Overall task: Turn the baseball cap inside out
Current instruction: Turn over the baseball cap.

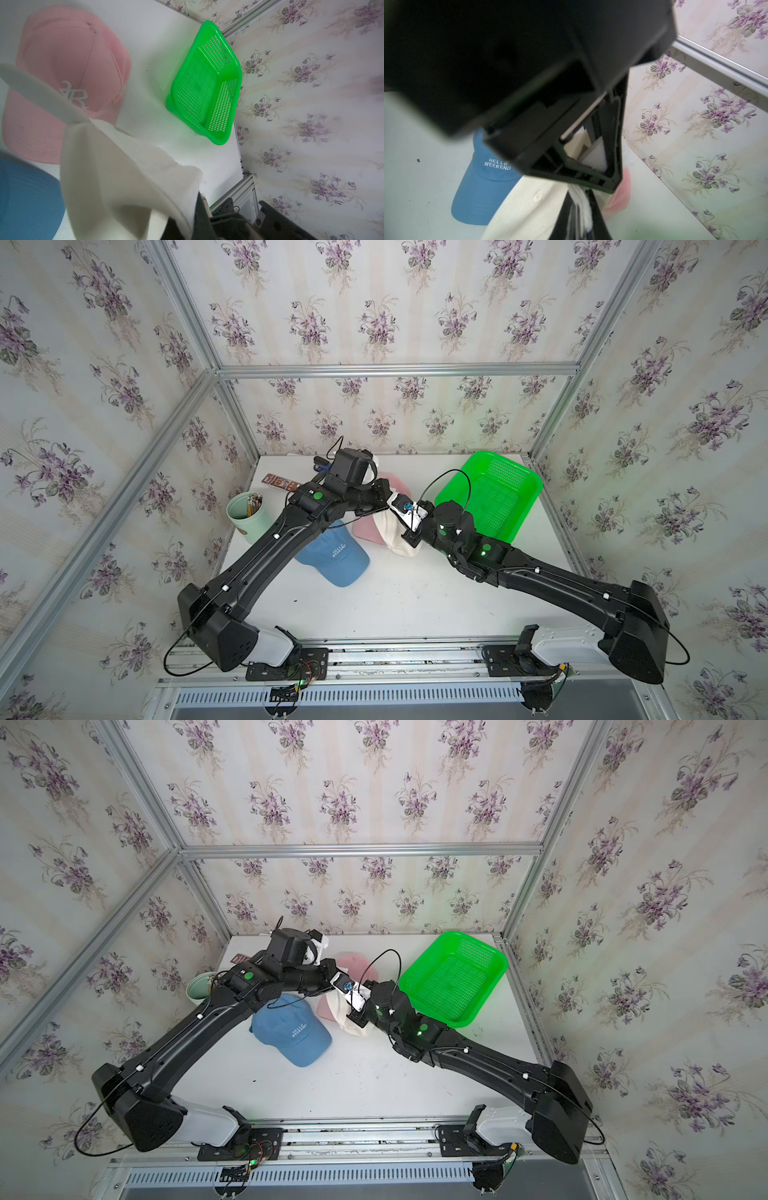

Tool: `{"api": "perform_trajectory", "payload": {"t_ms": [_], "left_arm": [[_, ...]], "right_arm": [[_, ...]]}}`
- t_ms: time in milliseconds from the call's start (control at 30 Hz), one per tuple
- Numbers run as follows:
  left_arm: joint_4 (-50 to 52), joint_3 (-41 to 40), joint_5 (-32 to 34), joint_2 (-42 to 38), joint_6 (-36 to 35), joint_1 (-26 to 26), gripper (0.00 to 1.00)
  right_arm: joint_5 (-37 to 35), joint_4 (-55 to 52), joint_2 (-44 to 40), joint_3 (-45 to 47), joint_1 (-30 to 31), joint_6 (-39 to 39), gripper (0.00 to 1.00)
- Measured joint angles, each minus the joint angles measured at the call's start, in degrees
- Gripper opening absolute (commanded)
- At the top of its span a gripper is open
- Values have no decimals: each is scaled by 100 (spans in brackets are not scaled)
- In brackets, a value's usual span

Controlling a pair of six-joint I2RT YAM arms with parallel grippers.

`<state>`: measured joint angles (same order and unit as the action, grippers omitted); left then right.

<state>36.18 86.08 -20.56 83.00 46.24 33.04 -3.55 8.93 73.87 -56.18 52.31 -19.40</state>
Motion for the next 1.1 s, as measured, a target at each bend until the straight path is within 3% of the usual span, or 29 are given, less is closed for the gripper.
{"api": "perform_trajectory", "payload": {"t_ms": [100,167,233,267,400,567,767,933,1100], "left_arm": [[-63,39,-90,39,-149,-7,47],[-63,92,-133,42,-269,-13,67],[-33,234,-216,72,-468,-13,96],[11,299,-243,81,-562,-17,99],[369,605,-142,68,-1003,-24,99],[898,984,643,-175,-1886,-57,99],[754,468,1473,-955,-2999,-236,99],[146,-518,1054,-1449,-4540,-264,99],[55,-876,205,-1506,-6183,-271,99]], "right_arm": [[680,-7,-243,133,-402,332,0],[1005,-4,-389,190,-605,509,0],[1263,-7,-479,188,-717,654,0],[1377,-9,-505,175,-756,717,0],[1862,-98,-584,22,-981,901,0],[2586,-431,-680,-245,-1379,1119,0],[3779,-774,-732,-678,-1971,1353,0],[4946,-1073,-748,-931,-2673,1464,0],[6059,-1493,-715,-1261,-3215,1329,0]]}}
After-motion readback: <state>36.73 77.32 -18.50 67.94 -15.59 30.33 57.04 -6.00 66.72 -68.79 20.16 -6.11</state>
